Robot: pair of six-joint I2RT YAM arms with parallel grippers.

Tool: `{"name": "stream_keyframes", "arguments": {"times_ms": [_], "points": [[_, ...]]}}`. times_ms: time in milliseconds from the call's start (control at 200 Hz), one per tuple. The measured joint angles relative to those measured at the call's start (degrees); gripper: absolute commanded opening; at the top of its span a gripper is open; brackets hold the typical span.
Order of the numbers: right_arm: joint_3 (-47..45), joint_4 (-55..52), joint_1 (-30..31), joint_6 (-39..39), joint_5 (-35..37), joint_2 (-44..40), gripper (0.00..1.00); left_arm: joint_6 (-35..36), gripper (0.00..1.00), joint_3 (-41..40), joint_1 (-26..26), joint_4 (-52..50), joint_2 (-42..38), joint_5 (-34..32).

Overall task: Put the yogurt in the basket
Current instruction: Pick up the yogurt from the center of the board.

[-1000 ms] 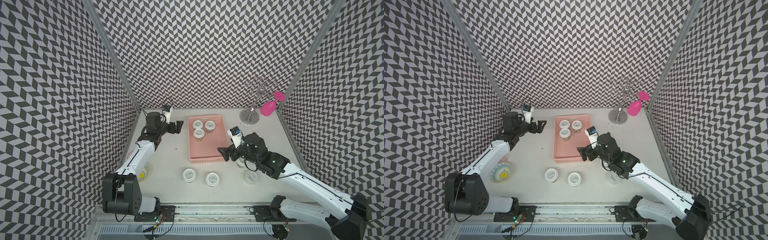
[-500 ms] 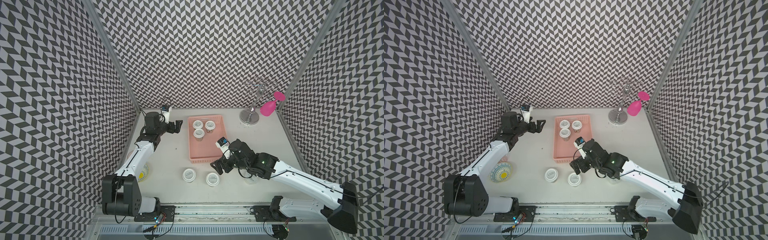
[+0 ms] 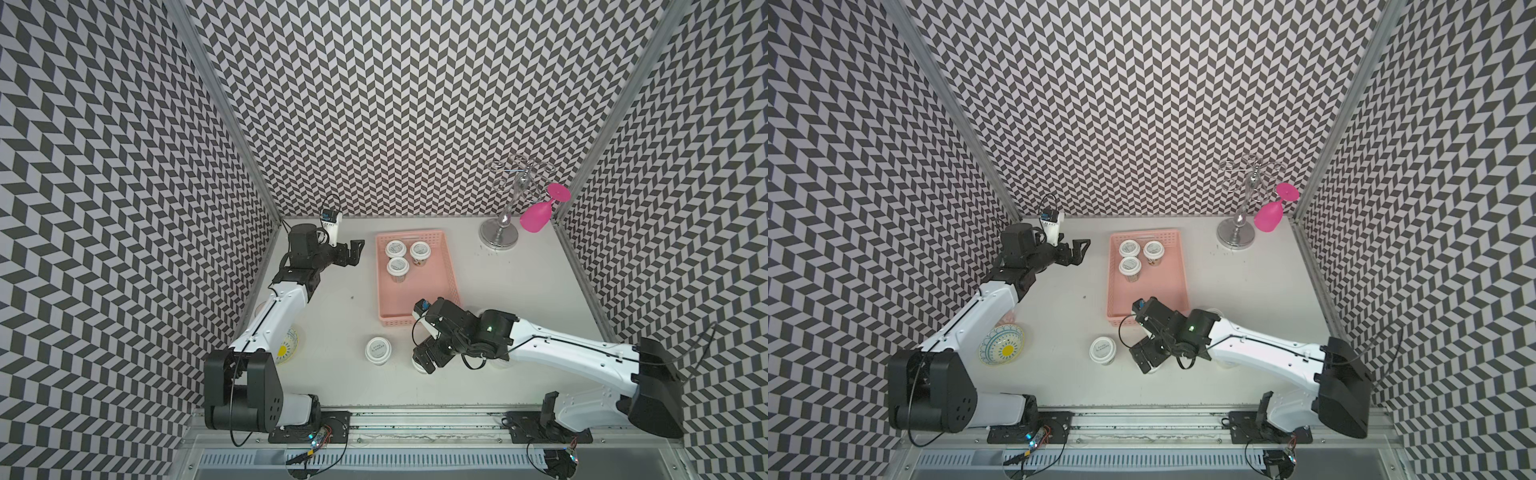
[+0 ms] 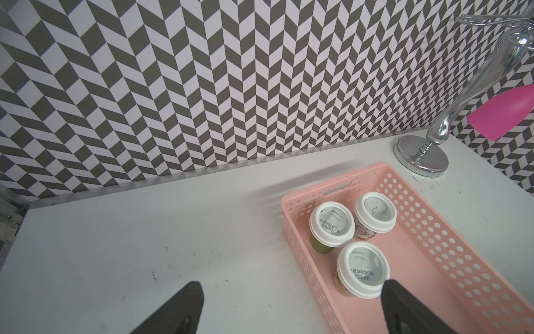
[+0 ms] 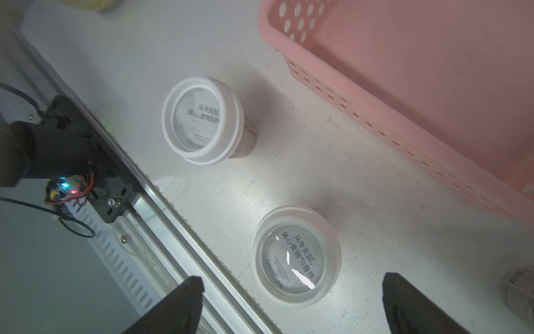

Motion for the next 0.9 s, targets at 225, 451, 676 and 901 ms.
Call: {"name": "stream_keyframes", "arguments": {"times_ms": [225,451,676,901], "points": [[0.0,-0.6,0.9,0.1,1.0,3.0,1.00,-0.1,0.99,0.0,0.4,0.0,0.0,0.3],[0.1,0.0,2.5,-0.4,1.4,5.7,0.99,-0.2,0.99,0.0,0.6,0.1,0.0,0.4],[1.0,-0.4,3.4,-0.3,4.4,10.1,0.99,-0.3,0.99,0.0,0.6,0.1,0.0,0.6],[2.8,-1.5,4.2,-0.5,7.1,11.6,0.96,-0.4,0.99,0.0,0.6,0.4,0.0,1.0]]}}
